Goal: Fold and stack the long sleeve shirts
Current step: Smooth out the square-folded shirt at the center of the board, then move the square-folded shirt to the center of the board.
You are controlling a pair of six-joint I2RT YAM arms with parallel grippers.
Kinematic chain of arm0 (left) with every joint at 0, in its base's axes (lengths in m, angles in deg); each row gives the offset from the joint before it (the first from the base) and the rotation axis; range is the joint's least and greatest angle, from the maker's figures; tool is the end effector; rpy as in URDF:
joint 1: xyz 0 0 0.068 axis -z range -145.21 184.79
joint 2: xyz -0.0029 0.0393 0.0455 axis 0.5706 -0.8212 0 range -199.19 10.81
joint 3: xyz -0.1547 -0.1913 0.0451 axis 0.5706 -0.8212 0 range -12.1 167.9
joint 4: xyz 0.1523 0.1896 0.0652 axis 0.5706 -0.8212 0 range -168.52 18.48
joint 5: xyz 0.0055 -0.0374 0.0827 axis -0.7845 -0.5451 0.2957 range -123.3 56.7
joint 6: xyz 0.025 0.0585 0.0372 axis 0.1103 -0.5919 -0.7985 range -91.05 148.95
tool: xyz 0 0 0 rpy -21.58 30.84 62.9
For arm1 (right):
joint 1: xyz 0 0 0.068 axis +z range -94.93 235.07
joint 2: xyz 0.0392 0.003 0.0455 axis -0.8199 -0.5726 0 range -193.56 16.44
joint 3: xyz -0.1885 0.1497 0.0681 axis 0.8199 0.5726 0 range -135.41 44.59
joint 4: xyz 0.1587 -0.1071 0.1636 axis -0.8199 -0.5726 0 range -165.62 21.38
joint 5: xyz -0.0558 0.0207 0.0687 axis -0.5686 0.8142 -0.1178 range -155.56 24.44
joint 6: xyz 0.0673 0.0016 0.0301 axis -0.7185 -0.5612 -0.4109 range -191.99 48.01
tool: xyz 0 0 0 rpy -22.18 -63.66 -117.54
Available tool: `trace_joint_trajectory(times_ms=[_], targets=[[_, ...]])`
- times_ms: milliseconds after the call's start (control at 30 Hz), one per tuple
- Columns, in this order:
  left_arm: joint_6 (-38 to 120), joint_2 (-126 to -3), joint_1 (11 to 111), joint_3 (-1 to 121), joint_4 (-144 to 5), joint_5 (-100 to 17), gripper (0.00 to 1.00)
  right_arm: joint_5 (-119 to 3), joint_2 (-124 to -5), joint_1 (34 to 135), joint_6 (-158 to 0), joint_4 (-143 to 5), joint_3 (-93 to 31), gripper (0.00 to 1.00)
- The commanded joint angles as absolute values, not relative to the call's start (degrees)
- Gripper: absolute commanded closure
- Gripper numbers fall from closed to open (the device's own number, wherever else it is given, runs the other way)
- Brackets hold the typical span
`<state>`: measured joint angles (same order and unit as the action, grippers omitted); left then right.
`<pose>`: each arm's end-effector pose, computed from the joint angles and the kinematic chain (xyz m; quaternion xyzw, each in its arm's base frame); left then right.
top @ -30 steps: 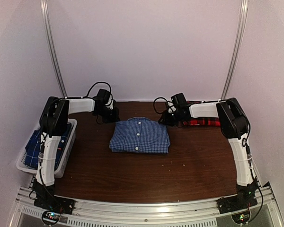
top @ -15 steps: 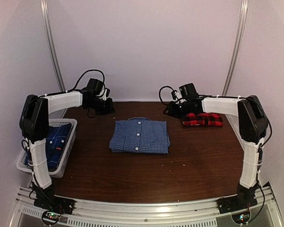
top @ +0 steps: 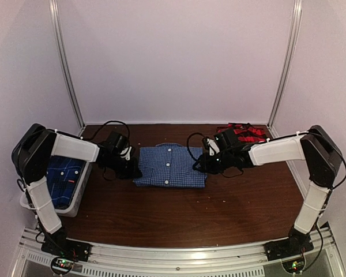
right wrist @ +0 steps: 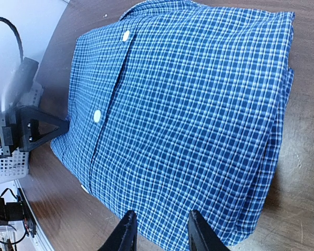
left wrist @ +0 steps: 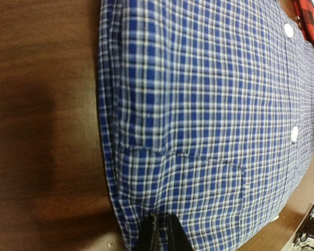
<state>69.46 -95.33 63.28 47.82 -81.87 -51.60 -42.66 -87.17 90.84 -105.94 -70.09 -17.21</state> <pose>0.3120 -0.1913 0.1060 -0.0536 0.9452 -0.2863 0.1476 0.2998 0.2454 0.1458 -0.0929 0.8984 0.3716 0.2147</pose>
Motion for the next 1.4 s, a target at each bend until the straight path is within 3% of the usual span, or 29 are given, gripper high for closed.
trace_joint_trajectory(times_ms=[0,567,900,1367], targets=[[72.24,-90.96,63.94,43.61,-76.41,-52.01,0.92,-43.00,-84.62,91.55,-107.72,-65.29,-13.34,0.65],[74.23,-87.30,67.40,35.35,-76.50,-48.79,0.91,-42.68,-82.47,95.12,-110.22,-62.14,-1.85,0.66],[73.06,-81.72,66.01,37.59,-80.95,-45.91,0.86,-47.98,-77.89,93.98,-105.35,-71.50,-9.23,0.64],[70.44,-87.78,59.79,42.48,-76.88,-50.89,0.59,-44.60,-93.69,89.07,-103.21,-70.73,-21.13,0.69]])
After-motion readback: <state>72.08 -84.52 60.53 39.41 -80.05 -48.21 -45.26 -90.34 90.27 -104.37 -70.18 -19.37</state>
